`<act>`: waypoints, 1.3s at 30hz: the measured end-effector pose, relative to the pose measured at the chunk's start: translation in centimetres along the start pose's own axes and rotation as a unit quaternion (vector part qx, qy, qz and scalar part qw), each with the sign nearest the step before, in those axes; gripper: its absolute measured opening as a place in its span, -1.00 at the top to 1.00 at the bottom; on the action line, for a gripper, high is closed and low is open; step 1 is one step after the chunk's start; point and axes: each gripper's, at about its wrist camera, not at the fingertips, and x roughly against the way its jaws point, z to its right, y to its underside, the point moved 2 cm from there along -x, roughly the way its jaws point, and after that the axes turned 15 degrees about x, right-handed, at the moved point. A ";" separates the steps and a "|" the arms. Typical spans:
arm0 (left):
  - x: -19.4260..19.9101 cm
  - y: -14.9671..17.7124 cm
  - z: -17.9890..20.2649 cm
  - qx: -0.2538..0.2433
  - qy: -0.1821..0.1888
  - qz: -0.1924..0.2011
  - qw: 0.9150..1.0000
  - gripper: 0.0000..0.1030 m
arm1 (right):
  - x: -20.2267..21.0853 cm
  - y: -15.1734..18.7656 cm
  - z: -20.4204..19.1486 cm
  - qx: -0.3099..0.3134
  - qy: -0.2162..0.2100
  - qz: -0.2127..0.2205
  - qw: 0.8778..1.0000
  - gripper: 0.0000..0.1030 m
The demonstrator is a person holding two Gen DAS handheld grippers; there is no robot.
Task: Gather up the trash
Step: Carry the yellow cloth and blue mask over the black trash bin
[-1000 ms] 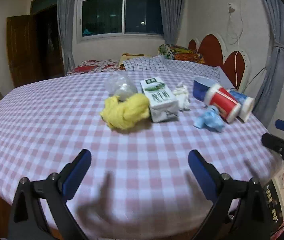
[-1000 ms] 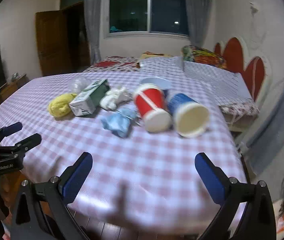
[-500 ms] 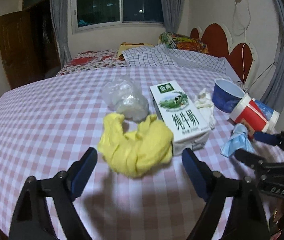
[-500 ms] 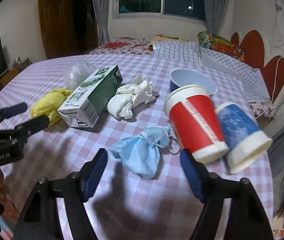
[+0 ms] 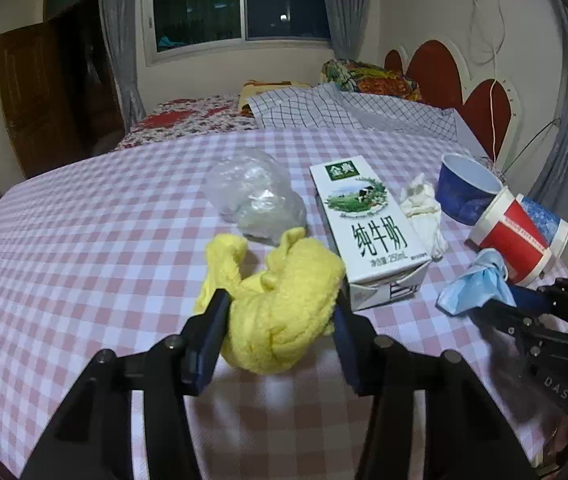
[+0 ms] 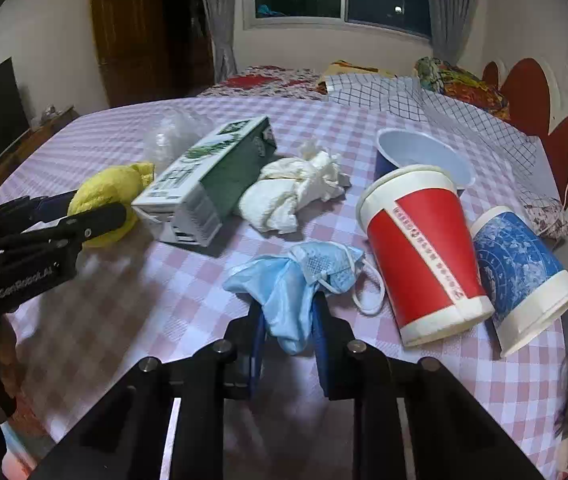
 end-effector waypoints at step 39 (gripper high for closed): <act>12.8 15.9 21.8 -0.147 0.166 0.037 0.974 0.05 | 21.9 23.3 9.7 -0.128 0.157 0.026 0.979 0.55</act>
